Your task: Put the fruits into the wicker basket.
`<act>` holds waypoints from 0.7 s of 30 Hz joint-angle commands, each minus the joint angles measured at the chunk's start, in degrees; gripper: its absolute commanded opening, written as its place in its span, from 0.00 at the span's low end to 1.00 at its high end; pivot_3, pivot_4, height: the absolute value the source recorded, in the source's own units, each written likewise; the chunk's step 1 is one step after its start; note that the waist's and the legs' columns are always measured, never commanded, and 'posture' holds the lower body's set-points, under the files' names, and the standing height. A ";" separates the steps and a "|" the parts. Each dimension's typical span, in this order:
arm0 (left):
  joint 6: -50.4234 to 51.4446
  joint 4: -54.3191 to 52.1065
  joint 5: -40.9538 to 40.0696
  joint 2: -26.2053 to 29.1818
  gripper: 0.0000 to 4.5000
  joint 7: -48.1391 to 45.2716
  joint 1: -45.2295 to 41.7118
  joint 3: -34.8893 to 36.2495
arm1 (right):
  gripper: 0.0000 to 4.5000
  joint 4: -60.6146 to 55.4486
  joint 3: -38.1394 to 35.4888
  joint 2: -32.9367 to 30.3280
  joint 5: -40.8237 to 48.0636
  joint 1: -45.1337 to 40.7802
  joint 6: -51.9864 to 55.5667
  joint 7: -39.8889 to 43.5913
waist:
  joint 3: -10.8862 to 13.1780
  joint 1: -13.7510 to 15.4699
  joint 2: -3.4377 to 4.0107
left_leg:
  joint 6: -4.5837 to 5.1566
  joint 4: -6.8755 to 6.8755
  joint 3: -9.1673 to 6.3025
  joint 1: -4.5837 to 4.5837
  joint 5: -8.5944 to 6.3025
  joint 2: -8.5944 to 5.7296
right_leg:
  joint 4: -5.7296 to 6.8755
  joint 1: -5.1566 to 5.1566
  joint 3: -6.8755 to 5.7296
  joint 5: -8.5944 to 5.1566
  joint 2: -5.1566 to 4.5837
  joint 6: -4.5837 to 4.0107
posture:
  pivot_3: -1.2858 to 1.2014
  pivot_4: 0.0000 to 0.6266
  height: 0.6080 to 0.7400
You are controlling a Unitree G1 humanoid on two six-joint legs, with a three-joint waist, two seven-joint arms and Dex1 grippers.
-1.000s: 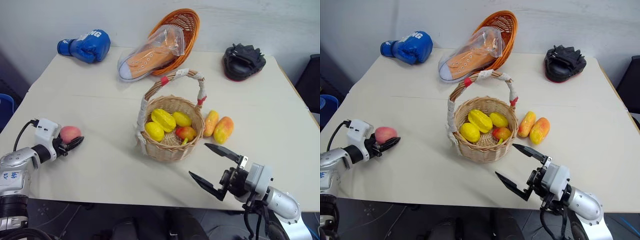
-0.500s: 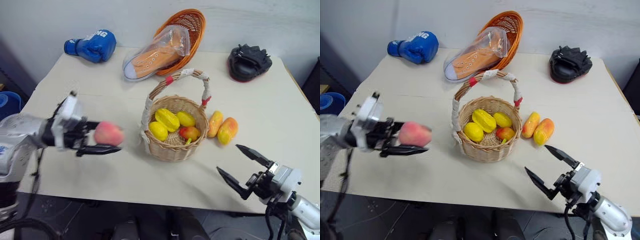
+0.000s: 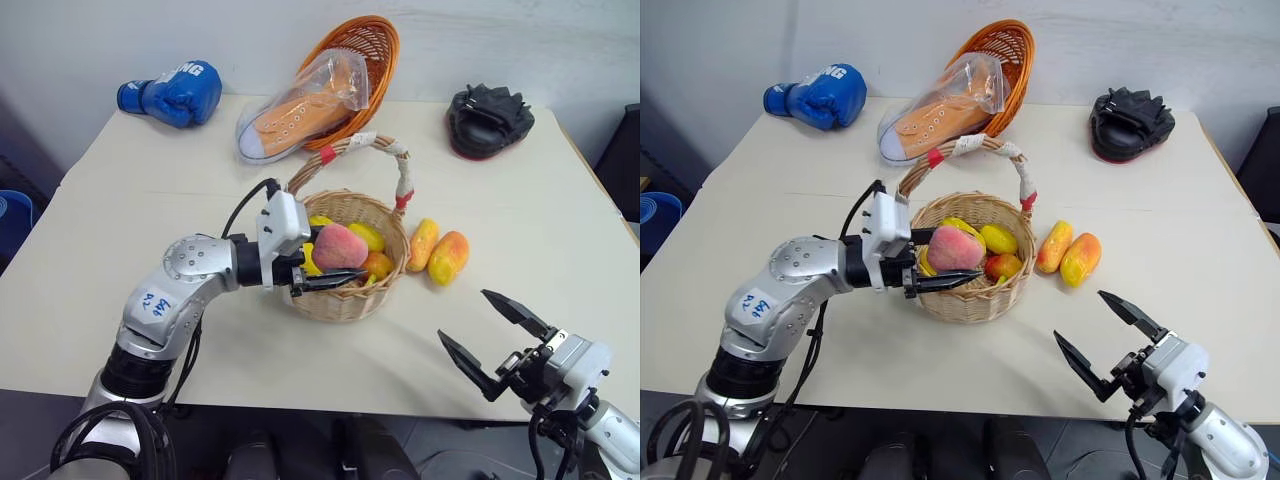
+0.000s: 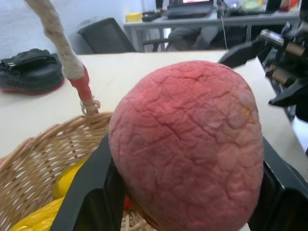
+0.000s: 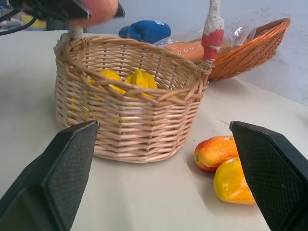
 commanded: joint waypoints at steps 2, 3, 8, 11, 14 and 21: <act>-1.33 1.20 3.34 -3.82 0.65 3.65 -0.43 -1.40 | 1.00 -5.54 0.83 0.23 -0.48 -0.02 2.27 -2.87 | 0.00 0.27 0.00 | 0.01 0.01 0.00 0.00 0.00 -0.02 | 0.00 0.00 0.00 -0.01 -0.02 0.02 | 0.52 0.24 1.00; -1.30 1.48 3.97 -4.53 0.73 4.05 -0.44 -1.80 | 1.00 -6.24 0.95 0.18 -0.53 -0.32 2.99 -3.46 | 0.00 0.37 0.00 | 0.02 0.01 0.00 -0.01 0.00 -0.02 | 0.00 0.00 0.00 -0.01 -0.01 0.02 | 0.52 0.24 1.00; -1.95 1.84 5.25 -6.18 0.99 4.04 0.04 -2.20 | 1.00 -8.17 1.19 -0.02 -0.60 -0.84 5.32 -4.76 | 0.00 0.91 0.00 | 0.02 0.02 0.00 -0.01 0.00 -0.03 | 0.00 0.00 0.01 -0.01 -0.02 0.02 | 0.52 0.24 1.00; -2.62 2.27 5.38 -5.54 0.99 3.23 0.37 -1.34 | 1.00 -9.26 1.10 -0.24 -0.34 -1.08 6.79 -5.37 | 0.00 1.07 0.00 | 0.03 0.02 0.00 -0.01 0.00 -0.04 | -0.01 0.00 0.02 -0.01 -0.02 0.02 | 0.52 0.24 1.00; -4.33 1.98 3.91 -4.30 0.99 0.04 1.14 -0.29 | 1.00 -10.06 1.10 -0.63 -0.04 -1.84 8.53 -5.80 | 0.00 0.98 0.00 | 0.03 0.02 0.01 -0.01 -0.01 -0.04 | -0.01 0.00 0.02 -0.01 -0.02 0.02 | 0.52 0.24 1.00; -8.58 0.47 -9.75 7.14 0.99 -18.67 10.70 13.33 | 1.00 -10.18 -3.60 -0.35 4.02 0.13 11.92 -6.79 | 0.02 0.15 0.03 | 0.00 -0.08 0.04 0.01 0.01 0.05 | 0.02 -0.04 0.00 -0.04 0.00 -0.03 | 0.52 0.24 1.00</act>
